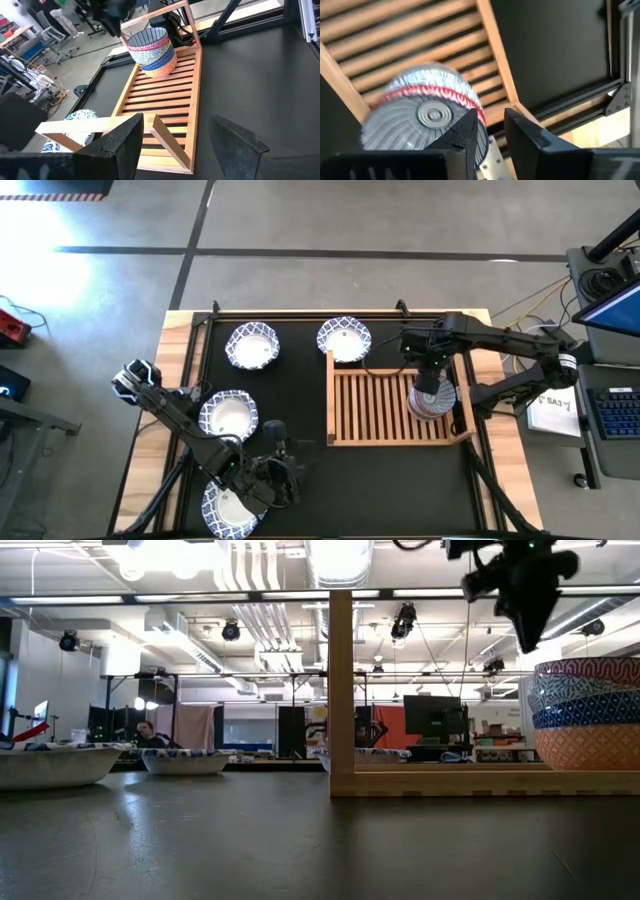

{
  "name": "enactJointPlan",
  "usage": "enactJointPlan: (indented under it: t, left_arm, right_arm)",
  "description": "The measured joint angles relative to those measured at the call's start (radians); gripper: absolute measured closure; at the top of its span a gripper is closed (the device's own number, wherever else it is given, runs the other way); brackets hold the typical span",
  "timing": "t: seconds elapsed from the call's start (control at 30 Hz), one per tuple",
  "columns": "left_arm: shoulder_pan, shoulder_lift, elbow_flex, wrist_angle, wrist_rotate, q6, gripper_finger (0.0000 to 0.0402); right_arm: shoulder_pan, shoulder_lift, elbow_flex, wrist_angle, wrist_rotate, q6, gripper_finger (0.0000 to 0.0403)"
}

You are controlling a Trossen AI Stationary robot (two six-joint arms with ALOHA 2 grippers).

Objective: Place and stack bowls onto a shelf
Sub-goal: Put the top left white bowl on the shelf

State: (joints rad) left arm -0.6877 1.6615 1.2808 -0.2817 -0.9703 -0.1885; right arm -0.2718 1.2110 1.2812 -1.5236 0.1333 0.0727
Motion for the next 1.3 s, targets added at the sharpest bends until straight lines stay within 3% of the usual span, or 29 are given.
enactJointPlan:
  t: [0.33,0.6,0.9,1.17,1.3]
  left_arm:
    - [0.061,0.000,0.000,-0.095,0.000,-0.060,0.0198]
    - [0.159,-0.015,0.000,-0.328,0.002,-0.196,0.0198]
    - [0.286,-0.024,0.000,-0.593,0.051,-0.355,0.0198]
    - [0.415,-0.046,-0.007,-0.825,0.182,-0.408,0.0198]
    - [0.513,-0.077,-0.074,-0.826,0.243,-0.406,0.0198]
  right_arm:
    - [0.001,0.000,0.085,0.065,-0.018,0.153,0.0303]
    - [0.001,0.000,0.084,0.100,-0.081,0.163,0.0308]
    - [0.001,0.002,0.074,0.196,-0.083,0.152,0.0311]
    - [0.001,0.018,0.068,0.241,-0.084,0.125,0.0297]
    - [0.001,0.018,0.066,0.242,-0.084,0.132,0.0294]
